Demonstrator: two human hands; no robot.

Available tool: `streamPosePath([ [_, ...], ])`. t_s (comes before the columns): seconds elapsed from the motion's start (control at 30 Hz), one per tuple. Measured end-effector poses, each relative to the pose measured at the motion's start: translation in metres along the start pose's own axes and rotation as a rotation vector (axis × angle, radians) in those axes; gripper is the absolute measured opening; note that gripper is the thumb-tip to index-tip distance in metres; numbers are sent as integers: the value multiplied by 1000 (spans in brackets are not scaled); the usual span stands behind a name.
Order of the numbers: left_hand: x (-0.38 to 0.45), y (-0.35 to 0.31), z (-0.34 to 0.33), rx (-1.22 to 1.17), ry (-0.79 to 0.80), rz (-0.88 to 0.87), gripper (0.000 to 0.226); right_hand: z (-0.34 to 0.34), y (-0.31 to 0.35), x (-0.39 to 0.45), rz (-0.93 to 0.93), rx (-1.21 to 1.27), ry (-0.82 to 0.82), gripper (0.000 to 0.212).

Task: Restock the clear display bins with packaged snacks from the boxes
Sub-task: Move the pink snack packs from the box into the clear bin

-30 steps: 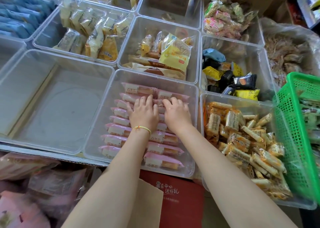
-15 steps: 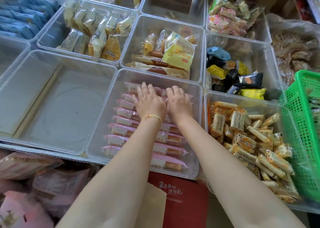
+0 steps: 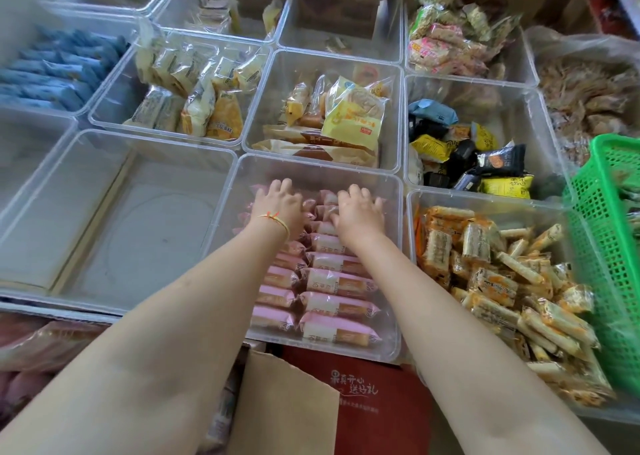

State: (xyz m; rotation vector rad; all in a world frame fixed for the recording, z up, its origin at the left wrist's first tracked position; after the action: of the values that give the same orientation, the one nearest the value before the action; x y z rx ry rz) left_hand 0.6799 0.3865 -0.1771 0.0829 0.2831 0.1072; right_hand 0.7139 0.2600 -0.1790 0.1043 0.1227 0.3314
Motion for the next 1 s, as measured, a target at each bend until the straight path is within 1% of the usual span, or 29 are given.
streamPosePath([
  [0.07,-5,1,-7,-32,53,-26,43,3,-3,-1,-51,-26,-31,39],
  [0.13,-8,5,-7,-73,75,-35,46,13,-2,-5,-82,-28,-116,30],
  [0.17,-8,6,-2,-70,46,-52,46,19,-1,-8,-79,-12,-172,25],
  [0.2,-9,7,6,-55,0,-76,47,24,2,-12,-61,17,-218,24],
  [0.23,-10,7,13,-38,-44,-106,48,26,6,-16,-24,45,-229,27],
  [0.27,-13,6,17,-21,-59,-146,52,22,11,-20,17,65,-197,31],
  [0.3,-17,2,16,0,-39,-199,58,15,15,-24,48,78,-134,32],
  [0.37,-29,-1,1,32,64,-272,68,0,16,-34,60,101,11,30],
  [0.43,-33,5,-12,54,147,-263,65,-3,14,-42,61,110,74,29],
  [0.5,-30,16,-16,37,170,-213,63,4,11,-50,66,115,58,31],
  [0.57,-26,22,-13,14,124,-181,63,14,9,-60,42,139,2,36],
  [0.6,-27,22,-10,16,85,-189,63,14,9,-66,25,161,7,43],
  [0.67,-39,15,-12,35,31,-258,64,1,17,-80,0,200,101,62],
  [0.7,-47,12,-17,48,33,-303,65,-8,22,-87,0,200,141,69],
  [0.8,-62,12,-34,72,86,-371,71,-28,34,-93,15,166,166,69],
  [0.9,-59,15,-42,75,100,-361,77,-36,28,-88,-6,136,143,67],
  [1.0,-46,14,-45,72,118,-355,69,-40,13,-87,-7,89,112,70],
])
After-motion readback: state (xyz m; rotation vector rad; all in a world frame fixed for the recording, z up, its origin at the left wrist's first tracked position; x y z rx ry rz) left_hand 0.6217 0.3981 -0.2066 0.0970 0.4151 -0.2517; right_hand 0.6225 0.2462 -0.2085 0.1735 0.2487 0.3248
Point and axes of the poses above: each hand's wrist, its own x-axis towards the middle knuckle, its own z-axis out of the back of the hand, y = z × x, the point moved 10 cm from there along x, towards the middle knuckle, and after that the axes turned 4 degrees about -y, right-handed, at the moved point
